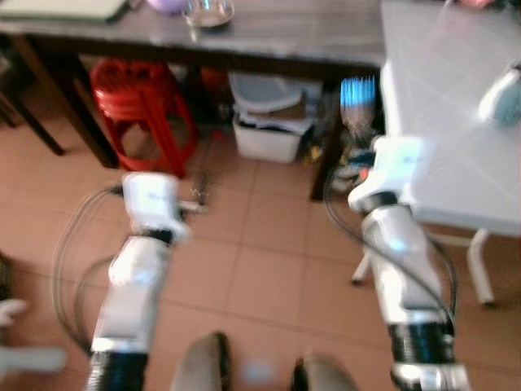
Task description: Setting the table
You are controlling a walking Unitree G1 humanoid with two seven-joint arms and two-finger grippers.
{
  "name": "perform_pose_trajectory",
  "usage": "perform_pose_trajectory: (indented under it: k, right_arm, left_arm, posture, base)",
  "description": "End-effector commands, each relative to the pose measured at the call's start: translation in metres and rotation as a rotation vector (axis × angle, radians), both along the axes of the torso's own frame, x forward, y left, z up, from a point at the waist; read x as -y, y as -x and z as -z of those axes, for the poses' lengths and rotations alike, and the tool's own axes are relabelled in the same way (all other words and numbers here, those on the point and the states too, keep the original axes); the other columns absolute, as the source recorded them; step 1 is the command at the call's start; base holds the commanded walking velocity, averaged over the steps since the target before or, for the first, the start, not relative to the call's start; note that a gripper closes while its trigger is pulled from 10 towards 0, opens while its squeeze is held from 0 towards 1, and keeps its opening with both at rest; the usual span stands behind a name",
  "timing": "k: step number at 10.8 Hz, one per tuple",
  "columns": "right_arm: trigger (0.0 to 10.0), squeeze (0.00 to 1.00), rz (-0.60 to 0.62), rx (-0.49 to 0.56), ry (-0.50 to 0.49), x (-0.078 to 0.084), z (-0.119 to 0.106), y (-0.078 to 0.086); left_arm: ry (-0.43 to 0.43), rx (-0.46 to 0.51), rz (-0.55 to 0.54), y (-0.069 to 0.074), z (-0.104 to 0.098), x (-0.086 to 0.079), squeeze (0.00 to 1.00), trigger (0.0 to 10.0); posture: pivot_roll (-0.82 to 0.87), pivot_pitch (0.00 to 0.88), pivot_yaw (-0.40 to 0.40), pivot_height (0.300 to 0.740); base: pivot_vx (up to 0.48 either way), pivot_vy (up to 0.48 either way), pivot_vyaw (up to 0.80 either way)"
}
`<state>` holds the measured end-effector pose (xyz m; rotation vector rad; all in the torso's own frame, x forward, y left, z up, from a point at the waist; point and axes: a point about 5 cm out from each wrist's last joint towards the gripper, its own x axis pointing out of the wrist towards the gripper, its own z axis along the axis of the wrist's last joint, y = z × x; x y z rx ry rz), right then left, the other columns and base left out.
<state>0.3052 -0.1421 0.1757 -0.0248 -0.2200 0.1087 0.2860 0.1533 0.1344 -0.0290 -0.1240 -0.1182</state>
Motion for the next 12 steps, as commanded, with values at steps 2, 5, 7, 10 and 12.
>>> perform_pose_trajectory:
  k: [2,5,7,10,12]
  right_arm:
    - [10.0,0.0,0.013,0.061,0.042,0.007,-0.011,0.001]
    - [10.0,0.0,0.023,0.06,0.071,0.016,-0.01,0.006]
    - [10.0,0.0,0.051,0.019,0.084,0.021,0.006,0.02]
    - [10.0,0.0,0.101,-0.023,0.075,0.031,0.019,0.033]
    - [10.0,0.0,0.135,-0.042,0.062,0.034,0.023,0.041]
  left_arm:
    - [0.006,0.001,-0.001,-0.004,0.0,0.003,0.0,10.0]
    - [-0.018,0.037,-0.018,-0.007,-0.005,0.004,0.0,10.0]
    - [-0.007,0.027,-0.018,0.0,-0.001,0.007,0.0,10.0]
    - [-0.01,-0.005,-0.017,0.011,0.008,0.009,0.0,10.0]
    - [-0.003,-0.016,-0.012,0.018,0.009,0.009,0.0,10.0]
  posture:
    - [-0.06,0.143,0.04,0.74]
    - [-0.07,0.131,0.033,0.74]
    - [-0.07,0.124,0.035,0.74]
    - [-0.07,0.126,0.042,0.74]
    - [-0.07,0.125,0.044,0.74]
  base:
    - [0.384,0.287,0.0]
    - [0.409,0.194,0.0]
    - [0.461,0.0,0.0]
    - [0.466,0.0,0.0]
    - [0.472,0.0,0.0]
